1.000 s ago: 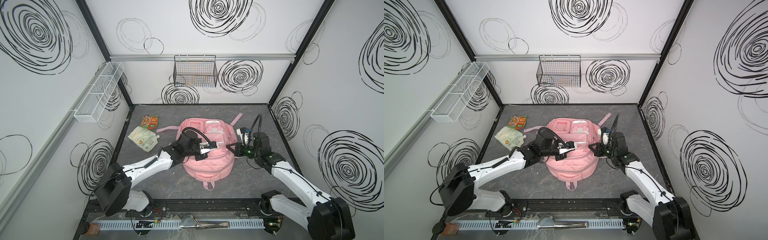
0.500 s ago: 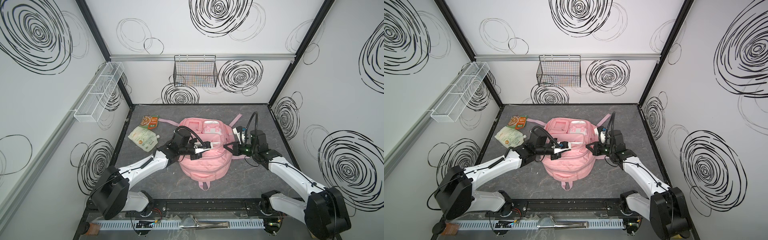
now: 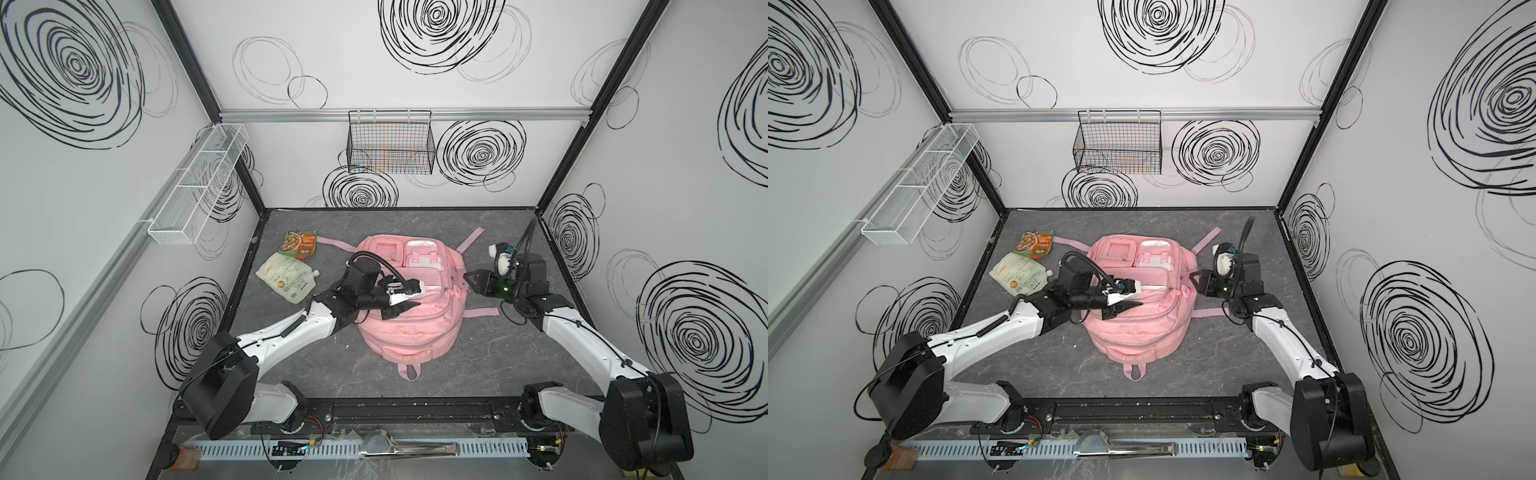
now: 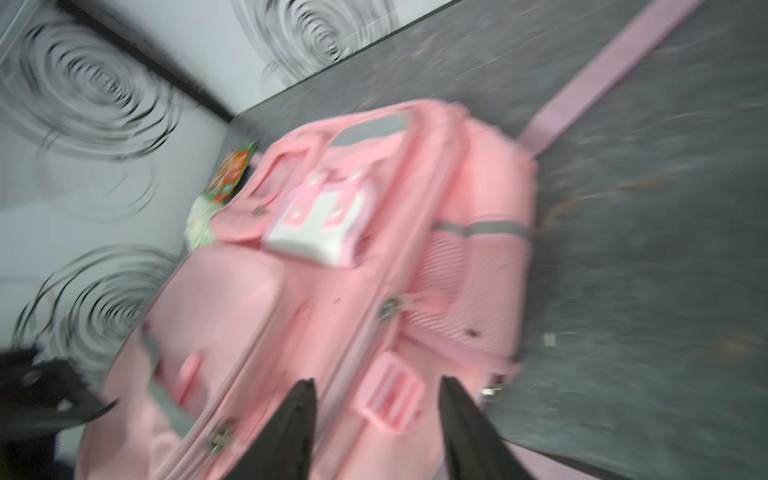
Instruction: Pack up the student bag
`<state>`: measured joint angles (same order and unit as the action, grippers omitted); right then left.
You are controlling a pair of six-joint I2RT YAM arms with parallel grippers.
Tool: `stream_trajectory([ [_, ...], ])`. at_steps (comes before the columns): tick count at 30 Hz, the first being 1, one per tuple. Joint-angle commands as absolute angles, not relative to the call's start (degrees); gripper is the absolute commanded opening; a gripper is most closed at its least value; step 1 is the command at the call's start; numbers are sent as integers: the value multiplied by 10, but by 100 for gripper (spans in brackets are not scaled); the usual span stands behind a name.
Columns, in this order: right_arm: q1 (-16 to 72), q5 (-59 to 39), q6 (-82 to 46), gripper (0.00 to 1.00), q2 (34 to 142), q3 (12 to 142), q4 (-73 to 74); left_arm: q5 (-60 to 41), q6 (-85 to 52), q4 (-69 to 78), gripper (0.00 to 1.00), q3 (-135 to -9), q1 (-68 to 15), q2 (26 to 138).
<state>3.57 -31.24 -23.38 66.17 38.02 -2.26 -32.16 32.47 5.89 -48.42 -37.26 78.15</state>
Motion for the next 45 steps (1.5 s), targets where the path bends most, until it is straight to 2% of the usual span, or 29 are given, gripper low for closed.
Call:
stream_trajectory([
  [1,-6,-226,-264,67,654,410,-5,-364,264,113,69,-528,-385,787],
  [2,-22,-229,-269,67,651,413,-2,-361,253,130,76,-523,-385,781],
  [3,-40,-230,-278,68,647,411,6,-347,242,155,88,-512,-383,769],
  [6,-73,-158,-299,68,637,366,75,-232,196,266,97,-446,-370,711],
  [9,-76,-21,-274,68,634,274,215,-2,145,412,96,-341,-344,643],
  [12,-75,56,-202,70,665,187,380,208,127,487,96,-247,-301,600],
  [15,-72,53,-160,70,742,151,491,264,119,495,96,-189,-229,600],
  [17,-71,23,-133,72,794,151,555,268,102,513,96,-159,-191,619],
  [19,-62,-10,-101,71,811,204,481,256,89,547,96,-136,-166,646],
  [21,-45,-7,-54,70,819,198,519,206,58,630,96,-108,-133,691],
  [23,-50,-44,-44,71,827,154,600,111,44,747,96,-76,-95,753],
  [26,-48,-21,-34,74,861,49,842,65,31,850,96,-69,-66,854],
  [27,-49,3,-47,79,863,55,838,63,23,884,96,-74,-55,877],
  [29,-41,36,-65,96,846,109,708,83,-9,772,96,-100,-40,839],
  [30,-31,61,-70,100,838,121,663,101,-15,759,96,-112,-37,848],
  [32,-30,58,-53,100,855,97,741,115,-17,823,96,-93,-38,862],
  [35,-29,67,-71,100,839,121,670,125,-20,821,96,-92,-39,860],
  [37,-27,69,-62,100,846,107,708,131,-16,818,96,-92,-44,859],
  [45,-25,72,-66,100,840,115,683,127,-7,803,96,-101,-50,860],
])
